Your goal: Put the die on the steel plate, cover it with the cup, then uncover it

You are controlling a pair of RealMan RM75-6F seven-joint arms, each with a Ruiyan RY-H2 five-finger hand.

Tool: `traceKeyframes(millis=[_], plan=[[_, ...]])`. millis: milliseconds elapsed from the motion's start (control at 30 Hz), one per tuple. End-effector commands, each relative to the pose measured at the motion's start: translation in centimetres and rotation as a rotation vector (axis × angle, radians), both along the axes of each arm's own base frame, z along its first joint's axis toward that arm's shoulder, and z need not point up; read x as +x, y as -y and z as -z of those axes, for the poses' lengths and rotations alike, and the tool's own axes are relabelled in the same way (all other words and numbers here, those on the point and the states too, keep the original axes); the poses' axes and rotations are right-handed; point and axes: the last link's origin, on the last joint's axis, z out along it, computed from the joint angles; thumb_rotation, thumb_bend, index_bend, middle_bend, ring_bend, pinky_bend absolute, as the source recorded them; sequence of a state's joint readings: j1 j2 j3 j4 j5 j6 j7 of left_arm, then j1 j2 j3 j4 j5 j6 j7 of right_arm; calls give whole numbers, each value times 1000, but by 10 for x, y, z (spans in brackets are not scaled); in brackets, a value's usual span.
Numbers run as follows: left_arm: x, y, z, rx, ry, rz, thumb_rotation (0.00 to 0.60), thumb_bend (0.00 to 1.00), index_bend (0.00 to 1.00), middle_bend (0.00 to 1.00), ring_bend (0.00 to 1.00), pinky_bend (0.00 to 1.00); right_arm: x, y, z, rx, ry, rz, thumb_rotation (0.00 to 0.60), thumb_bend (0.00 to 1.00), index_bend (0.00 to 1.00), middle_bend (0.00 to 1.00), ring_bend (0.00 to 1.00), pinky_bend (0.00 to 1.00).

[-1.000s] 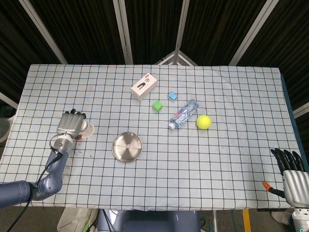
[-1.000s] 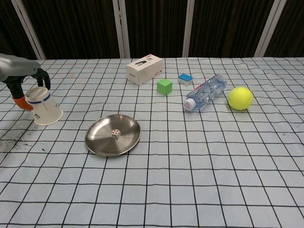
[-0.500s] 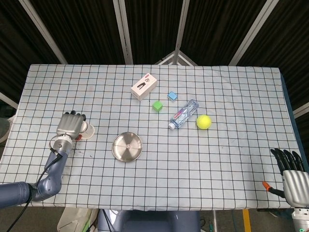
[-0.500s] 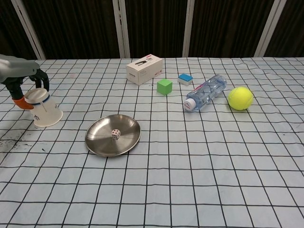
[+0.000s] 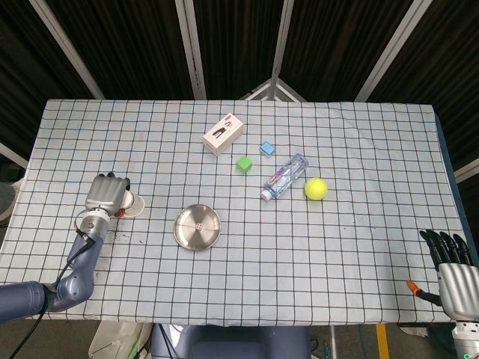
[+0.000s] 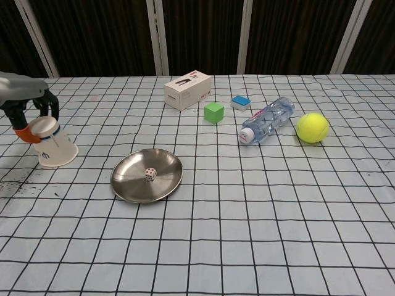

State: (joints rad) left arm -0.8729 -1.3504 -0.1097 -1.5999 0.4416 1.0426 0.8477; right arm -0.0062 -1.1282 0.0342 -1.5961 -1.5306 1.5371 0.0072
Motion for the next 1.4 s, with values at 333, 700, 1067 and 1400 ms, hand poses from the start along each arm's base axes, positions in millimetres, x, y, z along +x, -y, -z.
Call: traceKeyframes(millis=[333, 700, 1067, 1400], plan=[[33, 5, -21, 24, 119, 70, 600, 413, 423, 410, 205, 248, 2, 0, -2, -6, 7, -6, 600, 132, 120, 137, 95, 30], [111, 39, -26, -89, 204, 216, 600, 413, 430, 400, 205, 248, 5, -3, -8, -25, 24, -17, 600, 132, 120, 137, 95, 30], [143, 48, 26, -182, 116, 199, 600, 413, 431, 397, 205, 248, 7, -5, -16, -45, 46, -27, 600, 131, 120, 137, 96, 30], [144, 46, 66, -208, 65, 189, 600, 413, 431, 391, 205, 248, 5, -4, -18, -50, 55, -20, 600, 132, 120, 137, 95, 30]])
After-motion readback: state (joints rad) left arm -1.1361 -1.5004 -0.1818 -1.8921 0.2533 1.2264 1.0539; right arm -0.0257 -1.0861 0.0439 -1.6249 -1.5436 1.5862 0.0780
